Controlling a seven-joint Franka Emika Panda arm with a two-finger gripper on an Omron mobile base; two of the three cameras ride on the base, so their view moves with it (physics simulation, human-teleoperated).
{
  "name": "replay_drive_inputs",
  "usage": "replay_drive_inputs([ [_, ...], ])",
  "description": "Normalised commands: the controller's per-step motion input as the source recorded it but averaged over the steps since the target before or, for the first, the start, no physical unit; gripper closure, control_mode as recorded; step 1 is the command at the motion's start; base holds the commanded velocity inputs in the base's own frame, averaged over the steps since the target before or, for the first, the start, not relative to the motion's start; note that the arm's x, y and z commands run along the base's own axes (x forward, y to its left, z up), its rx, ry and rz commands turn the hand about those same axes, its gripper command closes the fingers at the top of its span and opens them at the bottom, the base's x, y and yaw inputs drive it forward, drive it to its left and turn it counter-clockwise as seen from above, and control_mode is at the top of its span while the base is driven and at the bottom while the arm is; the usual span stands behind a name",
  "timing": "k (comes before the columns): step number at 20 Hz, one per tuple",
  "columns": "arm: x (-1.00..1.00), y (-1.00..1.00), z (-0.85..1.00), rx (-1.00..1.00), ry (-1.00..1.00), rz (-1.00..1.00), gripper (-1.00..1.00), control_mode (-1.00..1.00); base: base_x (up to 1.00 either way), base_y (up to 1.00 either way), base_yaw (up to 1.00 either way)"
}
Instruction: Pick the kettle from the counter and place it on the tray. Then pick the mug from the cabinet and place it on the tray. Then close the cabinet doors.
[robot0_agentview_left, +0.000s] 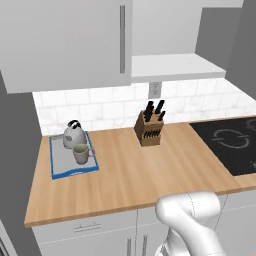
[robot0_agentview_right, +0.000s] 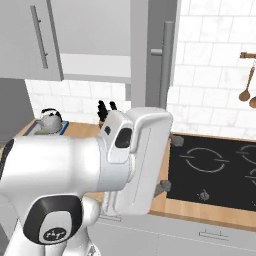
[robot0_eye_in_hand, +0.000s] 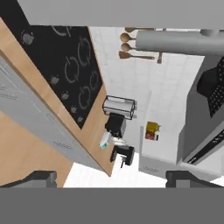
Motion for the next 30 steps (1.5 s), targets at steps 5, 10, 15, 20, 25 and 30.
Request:
replay_drive_inputs([
  [5,0.40,-0.39,0.01,-0.01,0.19,0.00,-1.00,-1.00,0.00,0.00,0.00],
  [10,0.53,-0.10,0.01,0.00,0.09,0.06,-1.00,-1.00,0.00,0.00,0.00],
  [15,0.54,0.00,-0.01,0.00,0.06,0.11,-1.00,-1.00,0.00,0.00,0.00],
  [20,0.44,0.19,-0.04,-0.05,0.02,0.12,-1.00,-1.00,0.00,0.00,0.00],
  [25,0.44,0.43,-0.05,-0.08,0.02,0.10,-1.00,-1.00,0.00,0.00,0.00],
  [30,0.35,0.66,-0.09,-0.11,0.00,0.07,-1.00,-1.00,0.00,0.00,0.00],
])
